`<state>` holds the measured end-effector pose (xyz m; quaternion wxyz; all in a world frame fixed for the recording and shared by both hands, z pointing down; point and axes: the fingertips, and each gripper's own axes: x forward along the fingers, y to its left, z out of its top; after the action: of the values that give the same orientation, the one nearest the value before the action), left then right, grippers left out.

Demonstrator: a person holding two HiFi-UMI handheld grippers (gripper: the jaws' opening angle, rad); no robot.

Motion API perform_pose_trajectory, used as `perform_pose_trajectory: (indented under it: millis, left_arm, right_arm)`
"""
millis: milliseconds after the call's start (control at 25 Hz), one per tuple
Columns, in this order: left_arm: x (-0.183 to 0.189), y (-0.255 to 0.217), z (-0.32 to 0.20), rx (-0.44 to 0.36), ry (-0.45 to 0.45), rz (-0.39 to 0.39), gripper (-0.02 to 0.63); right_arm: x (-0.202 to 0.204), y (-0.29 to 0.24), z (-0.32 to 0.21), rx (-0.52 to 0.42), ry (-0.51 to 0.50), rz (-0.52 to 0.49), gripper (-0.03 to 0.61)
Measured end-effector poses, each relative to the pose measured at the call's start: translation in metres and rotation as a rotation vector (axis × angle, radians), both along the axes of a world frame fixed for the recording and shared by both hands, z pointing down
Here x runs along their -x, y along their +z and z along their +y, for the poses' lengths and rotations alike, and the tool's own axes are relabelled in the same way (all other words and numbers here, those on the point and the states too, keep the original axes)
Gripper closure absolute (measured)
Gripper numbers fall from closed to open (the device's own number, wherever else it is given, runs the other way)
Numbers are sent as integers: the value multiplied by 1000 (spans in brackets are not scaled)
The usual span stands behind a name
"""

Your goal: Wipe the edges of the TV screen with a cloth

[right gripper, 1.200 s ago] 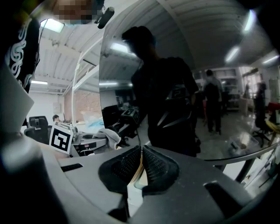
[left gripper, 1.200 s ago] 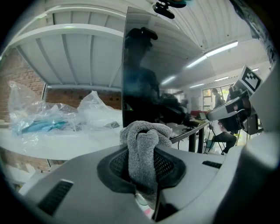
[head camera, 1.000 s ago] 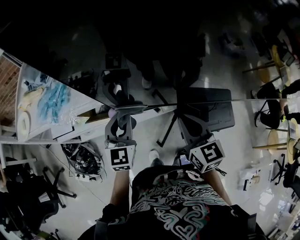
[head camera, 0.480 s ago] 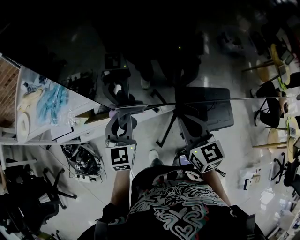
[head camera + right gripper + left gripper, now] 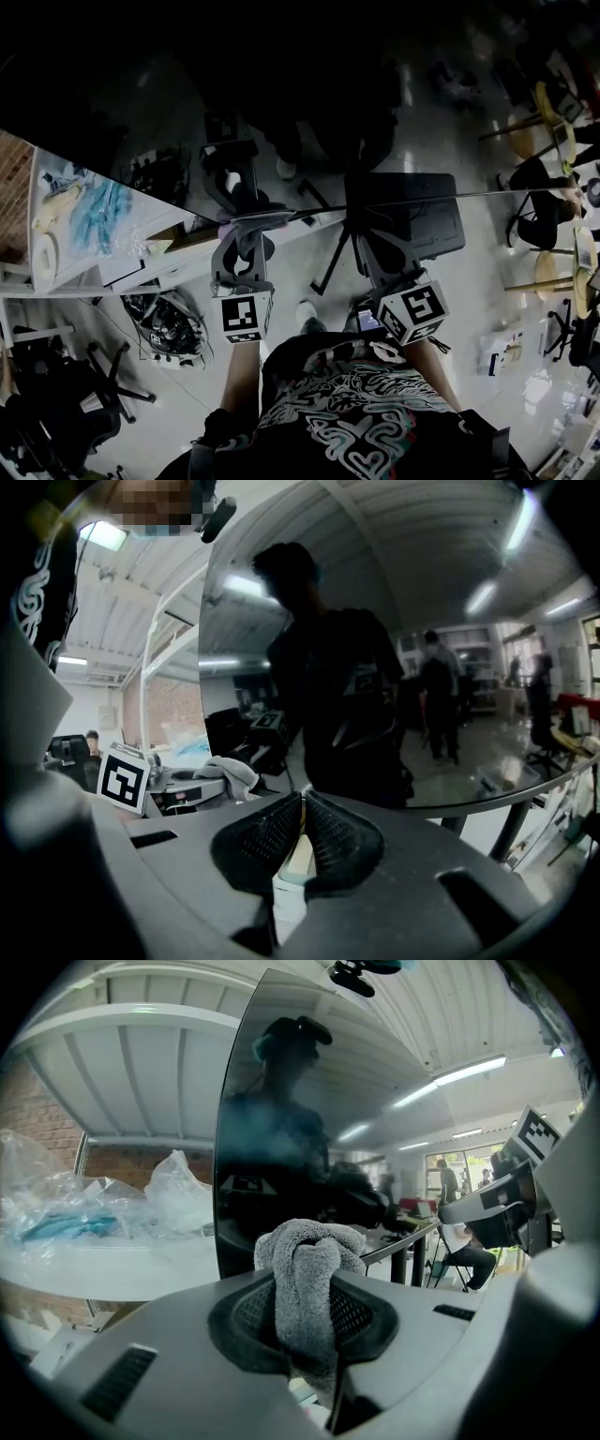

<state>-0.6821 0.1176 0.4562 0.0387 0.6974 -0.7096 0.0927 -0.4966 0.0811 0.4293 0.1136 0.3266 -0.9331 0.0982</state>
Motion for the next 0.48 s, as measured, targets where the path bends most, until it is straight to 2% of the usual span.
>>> perform_pose_trajectory:
  millis: [480]
  left_arm:
    - [-24, -2, -12, 5, 47, 5, 538]
  right_arm:
    - [-13, 4, -13, 13, 28, 3, 543]
